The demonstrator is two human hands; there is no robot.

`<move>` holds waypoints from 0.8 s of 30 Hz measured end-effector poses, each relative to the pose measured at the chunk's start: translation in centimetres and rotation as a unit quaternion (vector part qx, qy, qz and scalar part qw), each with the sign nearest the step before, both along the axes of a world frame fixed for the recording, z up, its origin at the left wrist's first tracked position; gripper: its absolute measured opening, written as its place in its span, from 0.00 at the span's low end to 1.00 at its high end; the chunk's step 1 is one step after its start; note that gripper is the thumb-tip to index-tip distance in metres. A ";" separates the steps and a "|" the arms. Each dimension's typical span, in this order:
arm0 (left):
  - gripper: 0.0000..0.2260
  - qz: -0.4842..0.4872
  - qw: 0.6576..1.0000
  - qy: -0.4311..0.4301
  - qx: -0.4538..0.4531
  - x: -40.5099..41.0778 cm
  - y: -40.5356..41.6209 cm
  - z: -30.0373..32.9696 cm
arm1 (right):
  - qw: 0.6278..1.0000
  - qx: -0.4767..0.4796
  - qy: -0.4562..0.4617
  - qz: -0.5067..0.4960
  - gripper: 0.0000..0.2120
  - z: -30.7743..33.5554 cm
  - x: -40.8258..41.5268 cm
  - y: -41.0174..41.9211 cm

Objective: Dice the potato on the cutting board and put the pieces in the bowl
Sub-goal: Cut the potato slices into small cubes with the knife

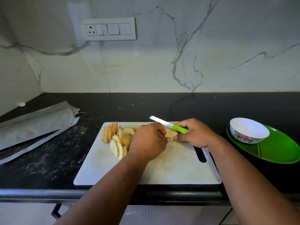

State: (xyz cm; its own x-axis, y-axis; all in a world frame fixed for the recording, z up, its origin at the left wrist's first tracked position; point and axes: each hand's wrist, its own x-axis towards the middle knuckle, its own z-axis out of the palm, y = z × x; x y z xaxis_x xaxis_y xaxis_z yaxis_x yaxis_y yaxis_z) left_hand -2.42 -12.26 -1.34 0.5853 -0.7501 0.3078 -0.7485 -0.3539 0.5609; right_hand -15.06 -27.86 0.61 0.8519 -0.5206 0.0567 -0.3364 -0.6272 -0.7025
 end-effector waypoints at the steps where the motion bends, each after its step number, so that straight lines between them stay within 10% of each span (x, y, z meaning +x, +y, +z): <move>1: 0.08 -0.002 1.000 -0.010 0.001 0.0 0.0 0.0 | 1.000 -0.003 0.004 0.006 0.08 0.0 0.0 -0.1; 17: 0.22 -0.063 0.986 -0.058 0.143 0.2 -0.9 -0.1 | 0.989 0.002 -0.107 -0.104 0.07 1.8 -2.0 2.5; 24: 0.21 -0.038 0.993 -0.054 0.102 -0.2 -1.2 0.5 | 0.976 -0.126 0.023 -0.174 0.23 2.3 -6.4 7.8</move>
State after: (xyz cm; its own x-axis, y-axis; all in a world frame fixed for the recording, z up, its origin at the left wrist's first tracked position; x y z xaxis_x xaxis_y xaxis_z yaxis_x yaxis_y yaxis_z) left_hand -2.60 -13.46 -0.85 0.4967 -0.8438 0.2030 -0.8290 -0.3921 0.3986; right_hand -21.43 -20.02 2.86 0.6311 -0.7528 0.1870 -0.5869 -0.6210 -0.5195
